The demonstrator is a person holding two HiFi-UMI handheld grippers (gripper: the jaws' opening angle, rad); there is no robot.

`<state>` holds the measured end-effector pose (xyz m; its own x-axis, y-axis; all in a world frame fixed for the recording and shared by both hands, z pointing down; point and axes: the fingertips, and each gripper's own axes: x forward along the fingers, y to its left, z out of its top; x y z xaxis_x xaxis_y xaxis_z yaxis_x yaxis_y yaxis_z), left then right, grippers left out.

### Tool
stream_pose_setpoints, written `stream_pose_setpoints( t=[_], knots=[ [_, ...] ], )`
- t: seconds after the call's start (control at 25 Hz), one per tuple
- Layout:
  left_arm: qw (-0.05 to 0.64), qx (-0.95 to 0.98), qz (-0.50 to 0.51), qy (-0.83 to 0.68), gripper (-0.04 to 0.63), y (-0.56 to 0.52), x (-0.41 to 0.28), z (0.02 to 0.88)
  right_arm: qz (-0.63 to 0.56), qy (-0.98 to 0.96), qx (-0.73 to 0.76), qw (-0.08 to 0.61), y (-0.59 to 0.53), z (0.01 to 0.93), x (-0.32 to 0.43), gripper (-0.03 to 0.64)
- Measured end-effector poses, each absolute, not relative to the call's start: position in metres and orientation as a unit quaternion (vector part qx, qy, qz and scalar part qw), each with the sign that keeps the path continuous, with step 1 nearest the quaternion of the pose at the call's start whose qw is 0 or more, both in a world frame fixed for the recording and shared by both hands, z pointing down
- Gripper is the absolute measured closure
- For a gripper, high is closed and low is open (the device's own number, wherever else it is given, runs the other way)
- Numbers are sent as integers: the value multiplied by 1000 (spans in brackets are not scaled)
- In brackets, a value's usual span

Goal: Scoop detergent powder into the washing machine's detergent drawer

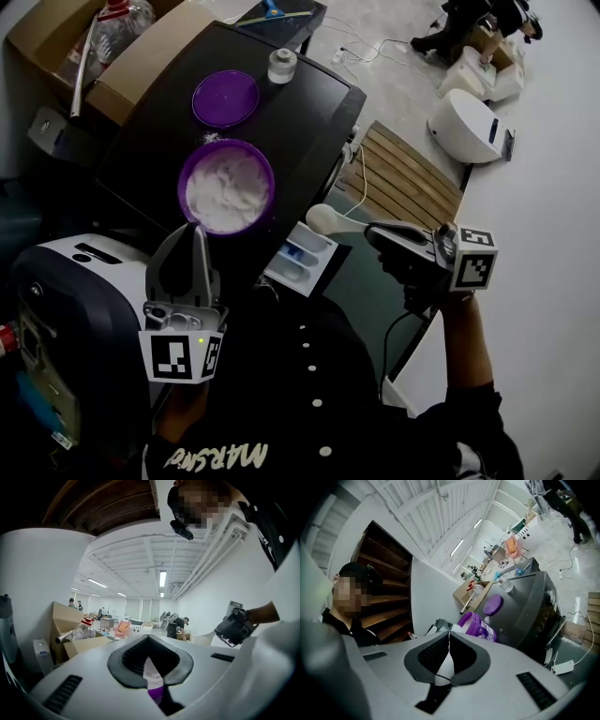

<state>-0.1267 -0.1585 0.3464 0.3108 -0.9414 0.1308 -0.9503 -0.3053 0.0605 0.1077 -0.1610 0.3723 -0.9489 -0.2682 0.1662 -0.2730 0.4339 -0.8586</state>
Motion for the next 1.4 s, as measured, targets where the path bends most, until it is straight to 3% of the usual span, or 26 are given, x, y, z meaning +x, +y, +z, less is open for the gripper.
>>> stream_pose_setpoints(
  t=[0.6, 0.92, 1.4],
  knots=[
    [60, 857, 49, -509, 591, -145, -72, 355, 472, -849, 236, 38, -115, 483, 127, 586],
    [94, 872, 93, -471, 591, -123, -58, 386, 458, -842, 261, 111, -101, 554, 131, 586],
    [108, 869, 109, -470, 591, -121, -55, 411, 190, -908, 249, 279, -89, 580, 105, 586]
  ],
)
